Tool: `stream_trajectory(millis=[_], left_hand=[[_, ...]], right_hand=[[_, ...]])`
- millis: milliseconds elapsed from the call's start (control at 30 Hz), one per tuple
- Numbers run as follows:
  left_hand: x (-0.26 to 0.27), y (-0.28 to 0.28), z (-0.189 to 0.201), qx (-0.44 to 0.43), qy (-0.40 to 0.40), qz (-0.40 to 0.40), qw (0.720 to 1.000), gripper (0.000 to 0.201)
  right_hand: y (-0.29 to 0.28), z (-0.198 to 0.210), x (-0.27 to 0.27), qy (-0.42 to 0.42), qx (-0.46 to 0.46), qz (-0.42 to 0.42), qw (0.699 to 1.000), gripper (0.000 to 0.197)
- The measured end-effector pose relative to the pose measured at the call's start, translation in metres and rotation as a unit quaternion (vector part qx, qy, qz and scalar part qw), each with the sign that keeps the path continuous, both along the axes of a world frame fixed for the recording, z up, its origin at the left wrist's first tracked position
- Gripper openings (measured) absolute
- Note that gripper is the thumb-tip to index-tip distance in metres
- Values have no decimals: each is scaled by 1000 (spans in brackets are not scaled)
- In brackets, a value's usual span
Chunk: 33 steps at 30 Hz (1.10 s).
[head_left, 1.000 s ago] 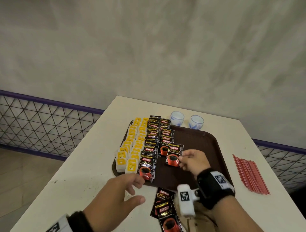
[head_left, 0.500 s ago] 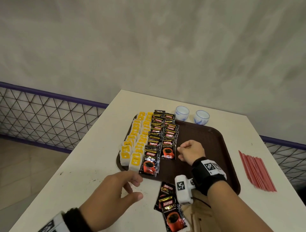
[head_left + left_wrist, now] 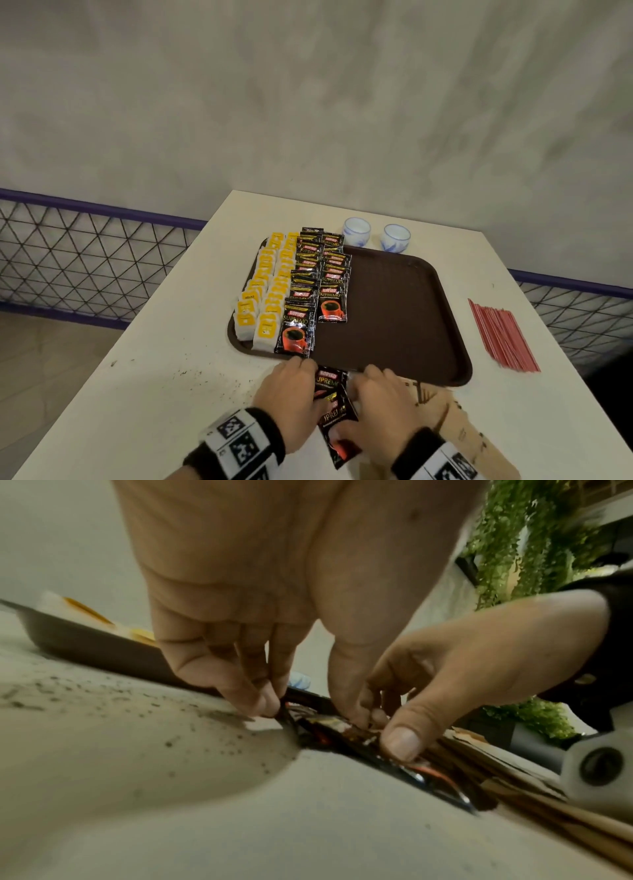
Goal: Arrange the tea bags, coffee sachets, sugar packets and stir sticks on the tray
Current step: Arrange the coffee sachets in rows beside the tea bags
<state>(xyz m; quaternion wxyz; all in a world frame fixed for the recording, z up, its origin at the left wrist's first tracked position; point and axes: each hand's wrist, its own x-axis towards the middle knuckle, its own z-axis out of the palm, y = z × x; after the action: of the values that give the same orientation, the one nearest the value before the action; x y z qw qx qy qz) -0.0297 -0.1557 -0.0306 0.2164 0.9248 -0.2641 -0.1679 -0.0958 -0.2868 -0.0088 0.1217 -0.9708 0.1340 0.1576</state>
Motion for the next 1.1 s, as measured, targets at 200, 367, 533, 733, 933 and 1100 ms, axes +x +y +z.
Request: stream_trajectory(millis=[200,367,533,733,933,1100], left_hand=[[11,-3,-3,-80,121,87,986,35],[15,4,-1,-136,149,81,976,25],[23,11,11,-189,193,12,963,8],[57,-5,22,-216,111,30,970,32],[86,-50,26,-191,-2,-54,980,39],[111,-79,20,-181,-33,-37,982,26]], right_hand=[[2,-4,7,13,20,-26,999,40],[-5,-12,9,-39,123,-88,988,31],[-23,-7,-1,-91,281,-122,947,20],[-52,8,-11,-236,372,-181,879,16],[-62,6,-19,-309,405,-240,826,15],[-74,0,-28,-315,417,-279,806,15]])
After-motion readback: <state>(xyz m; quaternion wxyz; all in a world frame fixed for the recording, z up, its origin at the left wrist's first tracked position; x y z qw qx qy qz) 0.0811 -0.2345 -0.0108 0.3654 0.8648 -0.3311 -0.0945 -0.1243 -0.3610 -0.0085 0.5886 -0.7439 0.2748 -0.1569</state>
